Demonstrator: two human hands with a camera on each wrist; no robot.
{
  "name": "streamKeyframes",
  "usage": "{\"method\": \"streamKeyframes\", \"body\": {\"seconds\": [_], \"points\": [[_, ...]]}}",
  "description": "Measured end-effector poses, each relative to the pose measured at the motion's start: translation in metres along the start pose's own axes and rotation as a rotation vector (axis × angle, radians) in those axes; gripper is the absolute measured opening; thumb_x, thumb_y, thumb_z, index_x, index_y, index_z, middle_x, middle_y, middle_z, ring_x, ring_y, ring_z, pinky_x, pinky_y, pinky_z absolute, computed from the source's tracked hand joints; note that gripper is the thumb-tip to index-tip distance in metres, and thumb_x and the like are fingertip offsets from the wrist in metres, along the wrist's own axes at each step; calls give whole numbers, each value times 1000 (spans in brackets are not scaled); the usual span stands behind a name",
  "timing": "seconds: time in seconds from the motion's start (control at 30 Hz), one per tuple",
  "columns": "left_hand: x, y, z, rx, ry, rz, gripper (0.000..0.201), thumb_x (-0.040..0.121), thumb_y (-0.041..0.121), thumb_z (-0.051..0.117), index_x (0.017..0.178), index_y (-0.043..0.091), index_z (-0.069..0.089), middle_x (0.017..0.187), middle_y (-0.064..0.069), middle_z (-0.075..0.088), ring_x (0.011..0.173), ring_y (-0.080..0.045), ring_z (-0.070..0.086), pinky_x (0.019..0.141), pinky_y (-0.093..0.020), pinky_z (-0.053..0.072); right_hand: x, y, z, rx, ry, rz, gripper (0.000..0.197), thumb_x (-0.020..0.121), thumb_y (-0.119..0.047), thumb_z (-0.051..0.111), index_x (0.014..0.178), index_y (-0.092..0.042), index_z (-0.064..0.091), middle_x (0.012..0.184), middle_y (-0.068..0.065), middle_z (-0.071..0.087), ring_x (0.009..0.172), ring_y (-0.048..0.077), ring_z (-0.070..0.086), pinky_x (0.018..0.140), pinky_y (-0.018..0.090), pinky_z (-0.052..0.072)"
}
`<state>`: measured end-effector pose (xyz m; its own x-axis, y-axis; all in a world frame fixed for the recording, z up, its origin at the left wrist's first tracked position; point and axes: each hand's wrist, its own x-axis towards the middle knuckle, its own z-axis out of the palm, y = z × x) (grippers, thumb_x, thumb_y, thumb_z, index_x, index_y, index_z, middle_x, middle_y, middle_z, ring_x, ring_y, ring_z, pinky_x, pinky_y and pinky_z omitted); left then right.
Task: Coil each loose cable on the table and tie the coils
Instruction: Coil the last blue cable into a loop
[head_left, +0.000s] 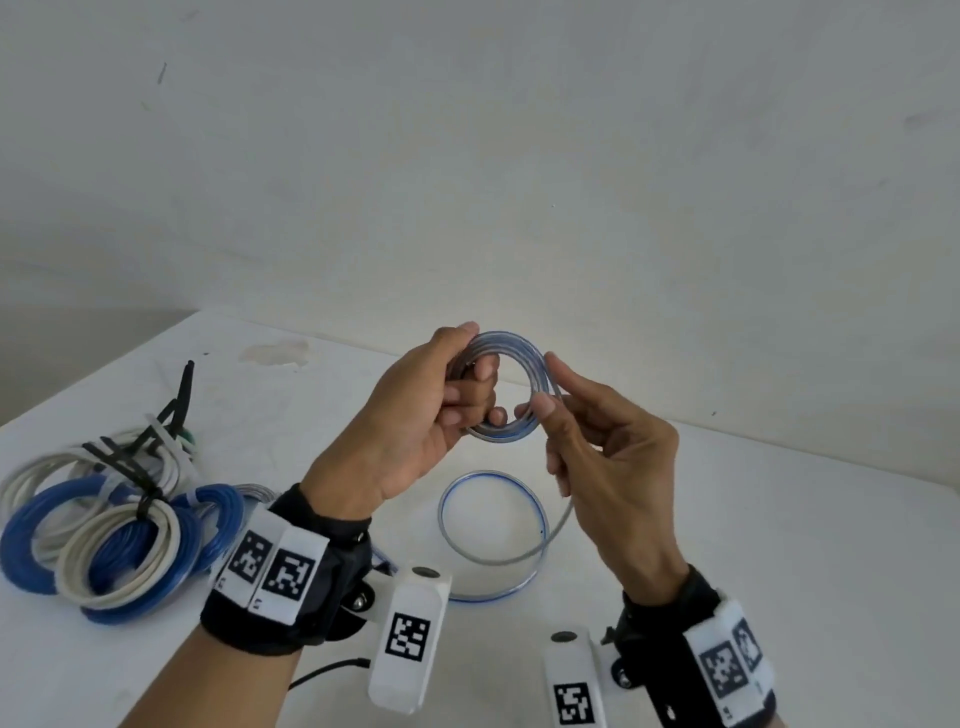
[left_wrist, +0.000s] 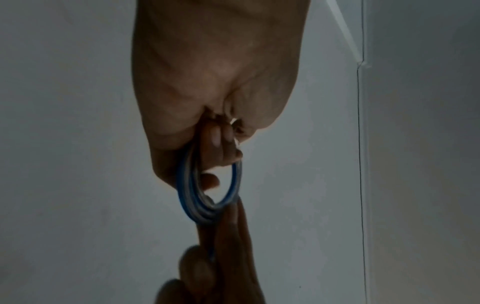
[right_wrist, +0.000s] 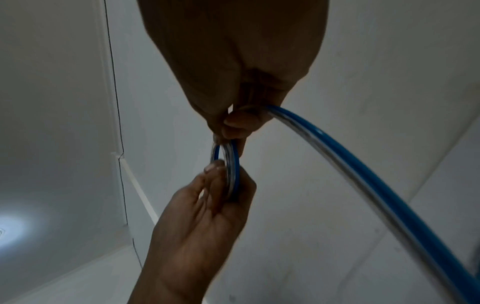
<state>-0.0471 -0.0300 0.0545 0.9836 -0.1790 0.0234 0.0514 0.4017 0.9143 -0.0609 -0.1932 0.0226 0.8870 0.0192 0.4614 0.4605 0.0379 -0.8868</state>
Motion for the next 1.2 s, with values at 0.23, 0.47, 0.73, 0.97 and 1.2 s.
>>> {"method": "streamKeyframes", "body": {"seconds": [0.23, 0.47, 0.73, 0.97, 1.2], "points": [[-2, -6, -7, 350, -113, -214, 60, 106, 26, 31, 54, 14, 58, 47, 0, 32, 41, -15, 25, 71, -34, 59, 10, -12, -29, -371, -357, -30, 27, 95, -18, 70, 114, -36, 76, 93, -15, 77, 74, 22, 63, 65, 46, 53], [-3, -3, -1, 335, 20, -89, 47, 107, 27, 35, 63, 14, 42, 53, 5, 26, 41, -11, 25, 68, -35, 50, 13, -12, -33, -230, -268, 17, 25, 93, -16, 69, 113, -29, 77, 84, -4, 78, 54, 16, 54, 52, 30, 50], [-2, 0, 7, -37, 93, 58, 47, 107, 27, 31, 62, 17, 39, 53, 5, 20, 46, -11, 15, 55, -27, 44, -4, -5, 5, 42, 11, 27, 33, 80, -15, 80, 111, -23, 74, 82, 2, 78, 45, 17, 60, 43, 22, 43], [-1, 1, -2, 121, 8, -38, 45, 102, 18, 28, 67, 8, 55, 51, -4, 39, 45, -20, 38, 71, -35, 57, 7, -8, -16, -14, -56, 8, 27, 79, -19, 79, 105, -25, 77, 83, 8, 77, 45, 15, 44, 48, 21, 41], [-5, -9, 0, 463, -120, -168, 47, 108, 37, 38, 73, 9, 53, 50, 4, 33, 47, -17, 34, 84, -42, 61, 12, -9, -34, -346, -324, -14, 29, 88, -11, 77, 109, -30, 78, 87, -13, 76, 52, 24, 41, 52, 28, 39]]}}
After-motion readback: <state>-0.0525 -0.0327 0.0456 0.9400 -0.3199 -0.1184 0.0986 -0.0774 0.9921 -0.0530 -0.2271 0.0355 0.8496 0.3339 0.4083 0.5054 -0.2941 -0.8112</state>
